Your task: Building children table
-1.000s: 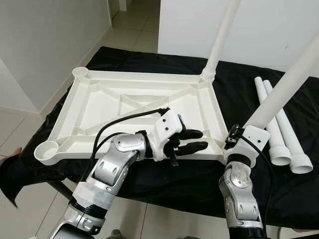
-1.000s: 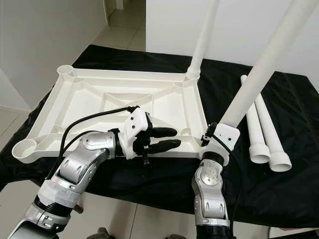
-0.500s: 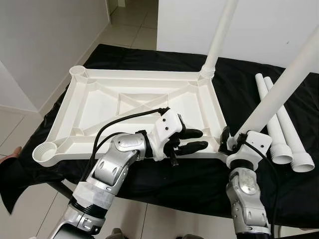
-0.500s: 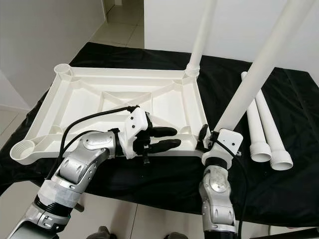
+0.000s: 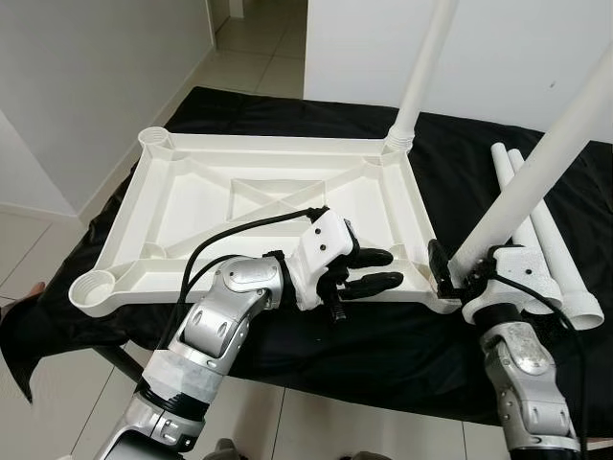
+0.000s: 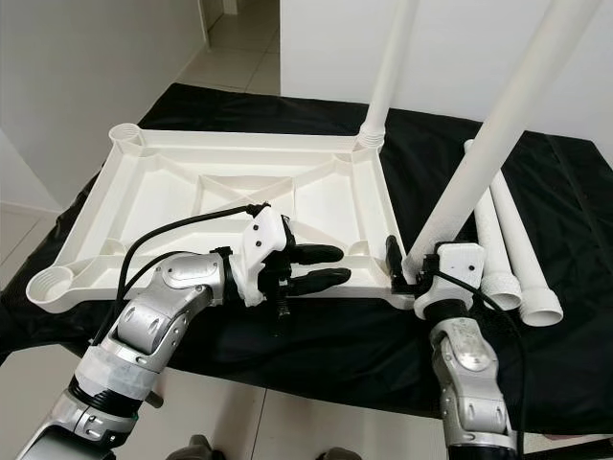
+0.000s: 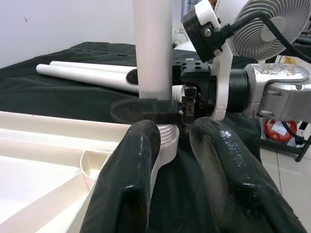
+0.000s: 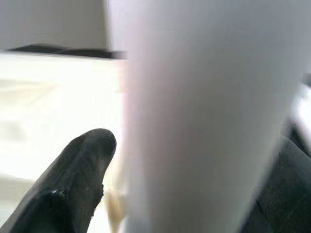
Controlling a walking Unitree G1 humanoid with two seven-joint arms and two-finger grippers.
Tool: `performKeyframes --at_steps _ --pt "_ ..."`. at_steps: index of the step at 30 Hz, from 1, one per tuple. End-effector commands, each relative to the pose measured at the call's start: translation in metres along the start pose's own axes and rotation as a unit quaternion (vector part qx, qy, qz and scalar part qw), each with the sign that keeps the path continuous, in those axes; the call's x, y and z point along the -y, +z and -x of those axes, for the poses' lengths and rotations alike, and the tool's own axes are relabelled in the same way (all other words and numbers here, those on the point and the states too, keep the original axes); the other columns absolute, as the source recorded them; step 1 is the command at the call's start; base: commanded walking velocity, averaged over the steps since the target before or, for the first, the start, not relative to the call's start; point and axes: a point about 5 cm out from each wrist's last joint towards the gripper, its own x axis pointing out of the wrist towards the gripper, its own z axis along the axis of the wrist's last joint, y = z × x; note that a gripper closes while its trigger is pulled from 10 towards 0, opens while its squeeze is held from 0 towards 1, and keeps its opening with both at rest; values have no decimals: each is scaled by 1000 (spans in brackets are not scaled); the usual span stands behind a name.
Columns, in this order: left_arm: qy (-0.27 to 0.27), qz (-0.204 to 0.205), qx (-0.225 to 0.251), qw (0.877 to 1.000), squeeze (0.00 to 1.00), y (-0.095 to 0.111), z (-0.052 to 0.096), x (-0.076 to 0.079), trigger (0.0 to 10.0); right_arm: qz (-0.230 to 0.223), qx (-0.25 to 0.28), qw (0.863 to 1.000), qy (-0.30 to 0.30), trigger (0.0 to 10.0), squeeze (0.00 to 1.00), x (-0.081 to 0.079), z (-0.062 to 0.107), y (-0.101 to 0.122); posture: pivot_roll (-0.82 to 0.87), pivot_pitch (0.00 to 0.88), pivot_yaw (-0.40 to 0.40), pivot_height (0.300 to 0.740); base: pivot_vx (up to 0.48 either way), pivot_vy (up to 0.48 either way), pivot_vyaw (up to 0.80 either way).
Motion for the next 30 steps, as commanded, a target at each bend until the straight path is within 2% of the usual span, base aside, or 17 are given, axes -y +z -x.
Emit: performKeyframes --at_steps 1,9,10,14,15,16,17,18,19,20,21,22,24,25,26,27,30 --pt "27 1 -7 1000 0 0 -1 -2 10000 4 -4 1000 26 10000 0 3 -1 -1 18 14 9 740 0 0 0" --pt "12 26 -19 999 0 -5 -5 8 10000 25 -26 995 91 9922 0 10 -3 -3 17 15 9 740 0 0 0" --pt "12 32 -22 999 0 -7 -6 9 10000 30 -32 994 97 7412 0 12 -4 -4 18 16 8 740 0 0 0" --pt "16 41 -32 999 0 -10 -8 11 10000 31 -43 993 107 7373 0 14 -3 -7 18 17 7 740 0 0 0" --pt "20 44 -37 998 0 -12 -9 11 10000 30 -48 992 111 7961 0 15 -3 -9 18 17 6 740 0 0 0" --pt "22 45 -41 998 0 -14 -9 11 10000 29 -51 992 113 7961 0 16 -3 -10 18 17 6 740 0 0 0" --pt "26 47 -43 998 0 -15 -10 11 10000 36 -54 991 114 6863 0 17 -3 -11 18 17 5 740 0 0 0" --pt "28 47 -44 998 0 -16 -11 11 10000 39 -55 991 114 7843 0 18 -3 -12 18 17 5 740 0 0 0" --pt "28 47 -44 998 0 -16 -11 11 10000 39 -55 991 114 7843 0 18 -3 -12 18 17 5 740 0 0 0" --pt "29 47 -45 997 0 -16 -11 11 10000 44 -58 990 119 5882 0 17 -2 -13 17 17 6 740 0 0 0" --pt "29 47 -45 997 0 -16 -11 11 10000 44 -58 990 119 5882 0 17 -2 -13 17 17 6 740 0 0 0" --pt "30 47 -45 997 0 -16 -12 12 10000 42 -59 990 124 4706 0 17 -2 -14 17 15 6 740 0 0 0" --pt "30 47 -45 997 0 -16 -12 12 10000 42 -59 990 124 4706 0 17 -2 -14 17 15 6 740 0 0 0" --pt "30 47 -45 997 0 -16 -12 12 10000 40 -60 989 127 1529 0 17 -2 -14 17 15 6 740 0 0 0" --pt "30 47 -45 997 0 -16 -12 12 10000 40 -60 989 127 1529 0 17 -2 -14 17 15 6 740 0 0 0" --pt "31 49 -45 997 0 -16 -12 12 10000 36 -60 989 132 0 0 17 -1 -16 15 11 8 740 0 0 0" --pt "31 50 -46 997 0 -15 -13 12 10000 36 -59 988 136 0 0 17 0 -16 15 10 8 740 0 0 0"
